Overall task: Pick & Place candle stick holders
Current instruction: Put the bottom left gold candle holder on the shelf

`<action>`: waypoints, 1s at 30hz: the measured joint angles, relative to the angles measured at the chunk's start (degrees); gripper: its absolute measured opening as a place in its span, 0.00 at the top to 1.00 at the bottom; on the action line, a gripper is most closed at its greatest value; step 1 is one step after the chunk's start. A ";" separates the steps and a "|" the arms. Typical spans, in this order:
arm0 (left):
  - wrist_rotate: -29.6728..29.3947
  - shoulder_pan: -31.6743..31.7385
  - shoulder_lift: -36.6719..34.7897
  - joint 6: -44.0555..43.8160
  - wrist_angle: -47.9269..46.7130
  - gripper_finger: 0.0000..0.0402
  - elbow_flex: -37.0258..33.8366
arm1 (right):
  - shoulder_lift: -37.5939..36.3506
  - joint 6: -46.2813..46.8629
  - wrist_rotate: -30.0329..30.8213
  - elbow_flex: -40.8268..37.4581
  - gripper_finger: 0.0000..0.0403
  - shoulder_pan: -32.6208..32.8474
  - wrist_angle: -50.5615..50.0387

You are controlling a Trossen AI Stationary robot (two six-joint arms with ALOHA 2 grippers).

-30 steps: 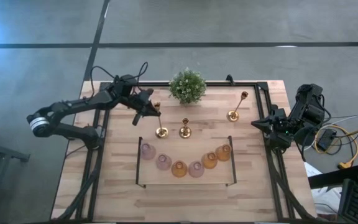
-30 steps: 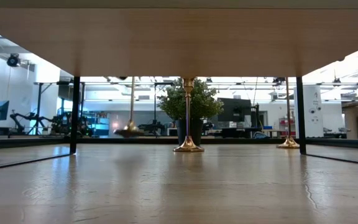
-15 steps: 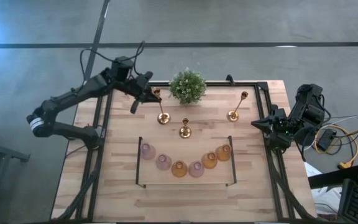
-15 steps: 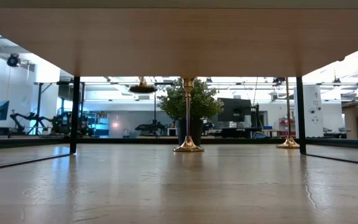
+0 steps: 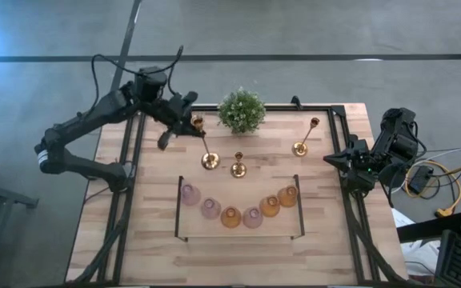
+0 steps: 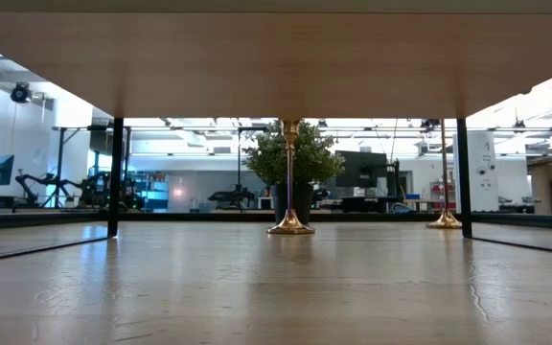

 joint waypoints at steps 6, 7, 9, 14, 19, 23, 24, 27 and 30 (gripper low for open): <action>-0.33 -8.75 0.00 1.37 -1.37 0.95 0.76 | 0.00 0.00 0.00 0.00 0.98 0.00 0.00; -0.77 -9.75 0.00 1.73 -1.69 0.95 0.71 | 0.00 0.00 0.00 0.00 0.98 0.00 0.00; -1.36 -11.52 0.13 2.55 -1.56 0.95 0.35 | 0.00 0.00 0.00 0.00 0.98 0.00 0.01; -2.32 -13.20 0.62 3.14 -0.58 0.95 -1.48 | 0.00 0.00 0.00 0.00 0.98 0.00 0.02; -2.47 -13.22 0.72 2.37 2.23 0.95 -4.81 | 0.00 0.00 0.00 0.00 0.98 0.00 0.00; -2.04 -13.22 0.72 1.58 3.85 0.95 -6.18 | 0.00 0.00 0.00 0.00 0.98 0.00 0.01; -1.75 -13.22 0.72 1.35 4.21 0.95 -6.56 | 0.00 0.00 0.00 0.00 0.98 0.00 0.01; -1.41 -13.28 0.74 0.74 5.05 0.95 -7.58 | 0.00 0.00 0.01 0.00 0.98 0.00 0.00; -1.26 -13.36 0.81 0.41 4.94 0.95 -7.85 | 0.02 0.00 0.00 0.00 0.98 0.00 0.02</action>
